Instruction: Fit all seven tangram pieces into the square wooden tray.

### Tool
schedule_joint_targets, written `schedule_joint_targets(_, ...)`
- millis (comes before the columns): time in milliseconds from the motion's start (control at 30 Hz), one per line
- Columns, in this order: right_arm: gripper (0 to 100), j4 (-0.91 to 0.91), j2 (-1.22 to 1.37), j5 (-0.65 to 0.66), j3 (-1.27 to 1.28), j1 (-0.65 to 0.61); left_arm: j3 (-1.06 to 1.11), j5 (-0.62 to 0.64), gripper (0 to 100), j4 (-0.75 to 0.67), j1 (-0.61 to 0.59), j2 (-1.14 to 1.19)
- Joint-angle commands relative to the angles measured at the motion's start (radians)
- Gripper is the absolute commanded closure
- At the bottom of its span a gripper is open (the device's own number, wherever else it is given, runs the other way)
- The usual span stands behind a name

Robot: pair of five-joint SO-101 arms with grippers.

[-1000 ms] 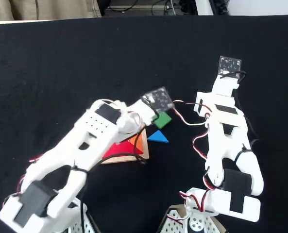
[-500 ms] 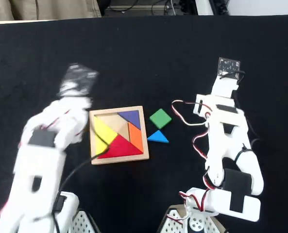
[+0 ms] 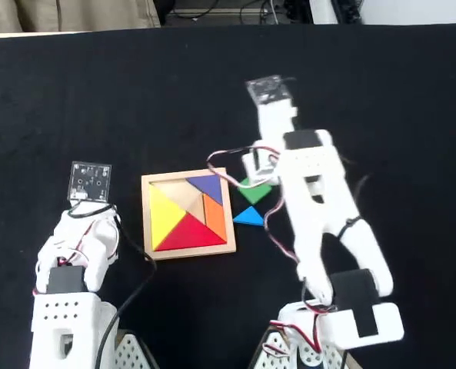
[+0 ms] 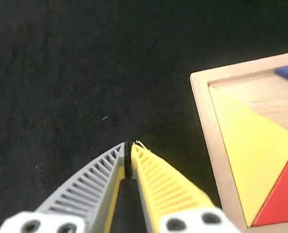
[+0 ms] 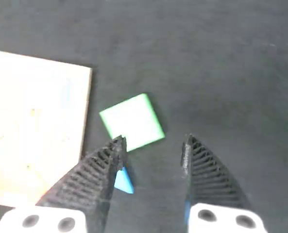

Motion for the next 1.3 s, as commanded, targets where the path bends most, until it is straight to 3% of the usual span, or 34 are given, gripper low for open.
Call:
schedule_joint_targets(0, 78.6, 0.008, 0.03, 0.015, -0.033, -0.069, 0.004, 0.003, 91, -0.028, -0.002, -0.015)
schedule_joint_targets(133, 68.7, 0.04, 0.145, 0.038, -0.096, -0.097, 0.021, 0.009, 78, -0.029, -0.001, -0.015)
schedule_joint_targets(533, 66.7, 0.035, 0.415, 0.238, -0.232, -0.054, 0.027, 0.002, 79, -0.029, 0.033, -0.015)
schedule_joint_targets(767, 83.7, 0.035, 0.464, 0.319, -0.314, 0.025, 0.05, 0.002, 79, -0.068, 0.035, -0.015)
schedule_joint_targets(967, 85.3, 0.012, 0.492, 0.328, -0.338, 0.025, 0.054, 0.002, 79, -0.075, 0.035, -0.015)
schedule_joint_targets(1067, 91.0, 0.034, 0.473, 0.327, -0.348, 0.028, 0.054, 0.002, 79, -0.077, 0.035, -0.015)
schedule_joint_targets(1167, 97.9, 0.084, 0.398, 0.319, -0.378, -0.003, 0.048, 0.009, 79, -0.077, 0.027, -0.015)
schedule_joint_targets(1267, 98.5, 0.106, 0.314, 0.319, -0.38, -0.077, 0.047, 0.009, 79, -0.077, 0.025, -0.015)
